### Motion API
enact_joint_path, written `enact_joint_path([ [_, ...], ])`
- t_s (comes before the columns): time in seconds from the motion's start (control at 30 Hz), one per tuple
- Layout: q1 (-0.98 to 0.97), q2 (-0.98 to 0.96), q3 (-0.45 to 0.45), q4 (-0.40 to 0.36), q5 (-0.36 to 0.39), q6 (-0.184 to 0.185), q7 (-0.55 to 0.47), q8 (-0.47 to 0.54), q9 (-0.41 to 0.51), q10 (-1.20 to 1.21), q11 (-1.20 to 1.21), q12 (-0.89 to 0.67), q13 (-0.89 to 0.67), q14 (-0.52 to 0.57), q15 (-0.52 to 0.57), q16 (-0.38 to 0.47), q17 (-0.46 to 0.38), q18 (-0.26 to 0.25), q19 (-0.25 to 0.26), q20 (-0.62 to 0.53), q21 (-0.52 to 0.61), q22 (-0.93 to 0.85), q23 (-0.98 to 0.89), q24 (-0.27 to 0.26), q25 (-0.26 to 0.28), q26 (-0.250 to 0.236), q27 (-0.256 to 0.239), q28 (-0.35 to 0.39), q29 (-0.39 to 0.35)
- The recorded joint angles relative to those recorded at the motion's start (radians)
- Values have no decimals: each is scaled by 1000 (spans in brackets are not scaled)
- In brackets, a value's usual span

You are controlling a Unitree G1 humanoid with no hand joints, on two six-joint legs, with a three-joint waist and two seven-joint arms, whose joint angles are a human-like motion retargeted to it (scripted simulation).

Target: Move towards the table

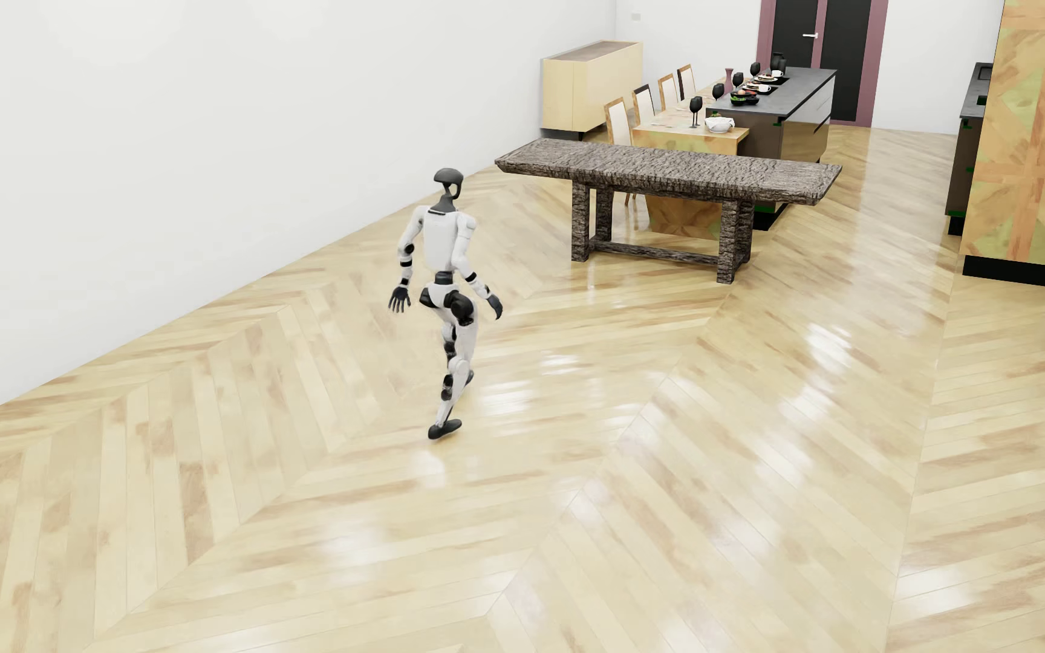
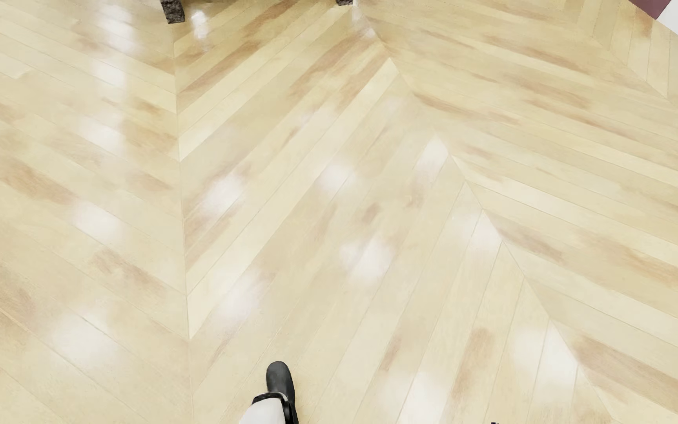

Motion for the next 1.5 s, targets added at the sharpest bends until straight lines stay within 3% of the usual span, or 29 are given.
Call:
enact_joint_path([
  [0.07,40,130,37,44,-42,0,36,40,-20,-201,8,173,-70,25,-4,-80,-53,79,33,218,36,-116,-29,12,-6,4,5,97,14],
  [0.1,45,159,54,45,-87,-7,57,59,-24,-105,82,201,-89,113,62,-139,-65,109,48,296,21,-148,-44,29,-4,15,24,146,6],
  [0.13,47,148,67,28,-140,-19,67,74,-24,34,225,181,-88,129,197,-186,-60,123,57,336,-16,-152,-61,48,8,32,44,184,-21],
  [0.2,110,-5,75,-28,-250,-47,99,71,-12,222,643,37,-53,-54,598,-221,-15,121,80,310,-81,-104,-67,85,52,59,74,195,-81],
  [0.23,174,-122,64,-62,-308,-61,114,55,-5,238,818,-58,-47,-126,641,-219,-10,117,54,250,-68,-75,-41,111,50,51,86,164,-63],
  [0.3,331,-346,25,-141,-316,-84,109,32,1,168,951,-269,-44,-204,477,-191,-24,108,-5,92,-4,-28,44,193,-23,3,112,109,45],
  [0.37,502,-508,-9,-208,-285,-90,64,-42,-4,45,795,-496,-33,-249,361,-181,8,97,29,-59,-20,-11,132,272,-68,-33,164,81,75],
  [0.43,632,-618,-45,-242,-222,-81,7,-40,-14,-12,438,-690,-21,-322,361,-181,45,85,82,-158,-86,-83,174,307,-55,-82,192,69,44],
  [0.5,748,-634,-82,-239,-163,-71,-74,36,-25,-47,-59,-825,10,-403,427,-176,79,66,96,-201,-136,-219,180,293,-31,-140,188,117,35],
  [0.53,814,-632,-95,-232,-171,-70,-101,11,-27,-56,-200,-856,32,-431,429,-171,89,53,95,-207,-150,-288,185,270,-29,-166,192,159,45],
  [0.57,873,-628,-103,-220,-192,-72,-112,-73,-27,-33,-198,-859,49,-425,422,-157,93,36,65,-208,-153,-350,196,247,-39,-183,203,196,62],
  [0.6,906,-634,-108,-197,-205,-72,-114,-141,-24,38,-73,-835,58,-362,462,-133,94,23,-14,-205,-144,-406,216,235,-60,-187,215,218,81],
  [0.63,903,-650,-113,-161,-195,-67,-113,-140,-18,169,84,-784,59,-228,485,-102,94,19,-87,-195,-125,-453,242,233,-88,-176,224,227,99],
  [0.7,749,-604,-107,-73,-153,-50,-104,-145,0,598,289,-628,37,143,337,-66,81,-48,-115,-145,-74,-486,285,208,-148,-119,225,233,136],
  [0.73,622,-545,-93,-24,-120,-38,-97,-148,8,790,308,-557,17,176,265,-66,71,-24,-104,-120,-49,-449,288,182,-169,-75,209,225,151],
  [0.8,360,-394,-48,8,-57,-18,-74,-126,11,934,252,-458,-32,29,172,-75,47,99,-84,-116,-25,-271,258,160,-178,32,159,167,133],
  [0.87,172,-250,-4,-4,-16,-18,-7,-82,3,756,212,-347,-87,-53,94,-52,25,123,-70,-181,12,-78,221,212,-183,98,111,39,108],
  [0.9,110,-190,14,-11,-6,-20,25,-74,-3,581,224,-272,-114,-67,44,-26,11,119,-72,-212,49,-29,195,241,-189,91,78,-53,110],
  [0.97,66,-73,38,-30,9,-23,53,-60,-17,106,277,-82,-147,-21,-72,10,-30,45,-81,-139,137,-40,111,227,-171,46,-28,-166,116],
  [1.0,74,-16,45,-31,8,-20,56,-54,-24,-95,324,29,-149,18,-113,1,-53,-23,-77,-40,179,-77,58,190,-147,33,-76,-154,111],
  [1.03,72,15,50,-17,-12,-16,91,-49,-28,-135,429,125,-145,112,-103,-32,-79,15,-61,59,203,-111,4,157,-111,26,-108,-106,106],
  [1.07,41,-2,56,-4,-48,-18,104,-30,-24,-10,605,181,-137,256,-1,-76,-97,113,-16,128,198,-124,-44,140,-68,28,-115,-40,96],
  [1.1,8,-61,63,-1,-78,-27,97,5,-12,167,808,180,-127,217,186,-111,-86,185,102,162,155,-107,-74,145,-26,44,-92,17,59],
  [1.13,-8,-136,70,6,-97,-39,90,29,1,299,980,127,-119,132,341,-124,-40,181,225,169,88,-69,-73,170,7,76,-48,42,-26],
  [1.17,4,-210,75,1,-140,-49,80,11,12,351,1093,39,-121,73,371,-124,11,167,248,158,30,-37,-40,215,21,104,6,31,-136],
  [1.2,38,-279,73,-20,-195,-57,64,-23,18,332,1139,-62,-134,47,317,-122,38,150,221,140,9,-38,16,270,16,108,50,16,-206],
  [1.27,126,-393,57,-82,-297,-71,18,-106,21,215,1059,-227,-155,46,221,-142,7,117,126,116,48,-159,135,319,-44,32,65,95,-143],
  [1.37,226,-438,31,-140,-332,-82,-61,-143,11,69,565,-377,-138,45,194,-171,-55,71,162,74,66,-389,188,226,-98,-190,59,192,-12],
  [1.5,243,-300,3,-173,-319,-96,-172,-275,-3,42,252,-491,-153,33,176,-173,-27,19,55,23,-9,-655,222,203,-75,-285,165,189,13],
])
